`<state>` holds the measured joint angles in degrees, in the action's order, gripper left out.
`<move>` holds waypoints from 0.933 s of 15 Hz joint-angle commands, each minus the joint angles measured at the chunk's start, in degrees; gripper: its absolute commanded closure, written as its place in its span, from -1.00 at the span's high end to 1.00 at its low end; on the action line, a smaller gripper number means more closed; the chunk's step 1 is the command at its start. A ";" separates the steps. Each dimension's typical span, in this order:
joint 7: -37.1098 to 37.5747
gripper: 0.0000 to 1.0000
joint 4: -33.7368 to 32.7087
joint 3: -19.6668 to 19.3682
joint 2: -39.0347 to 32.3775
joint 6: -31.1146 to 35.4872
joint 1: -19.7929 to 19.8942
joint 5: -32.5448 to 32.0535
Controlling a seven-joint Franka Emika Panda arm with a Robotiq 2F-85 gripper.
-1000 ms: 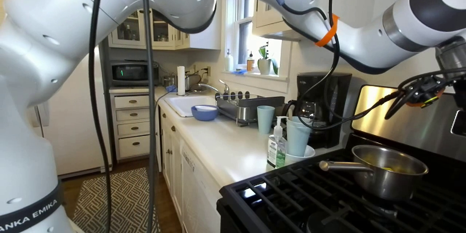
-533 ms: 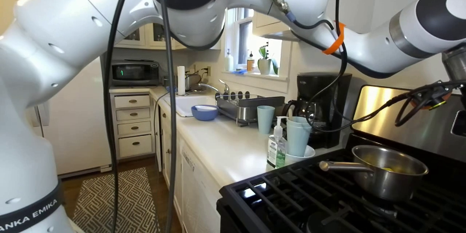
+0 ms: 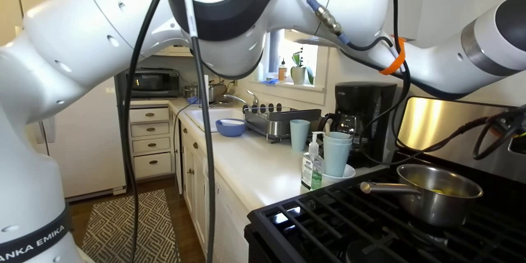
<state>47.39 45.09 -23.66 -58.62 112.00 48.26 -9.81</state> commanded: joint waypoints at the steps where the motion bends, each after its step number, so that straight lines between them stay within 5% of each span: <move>1: -0.77 1.00 -8.53 0.98 -5.59 -1.55 2.85 1.25; 8: -0.75 0.63 -15.79 1.91 -10.09 -2.89 4.87 0.77; 11: -0.50 0.61 -15.52 1.76 -10.26 -2.82 4.80 0.78; 14: -0.24 0.28 -15.93 1.53 -10.96 -2.74 4.89 0.51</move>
<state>47.32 32.67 -22.34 -67.43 110.10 52.14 -9.81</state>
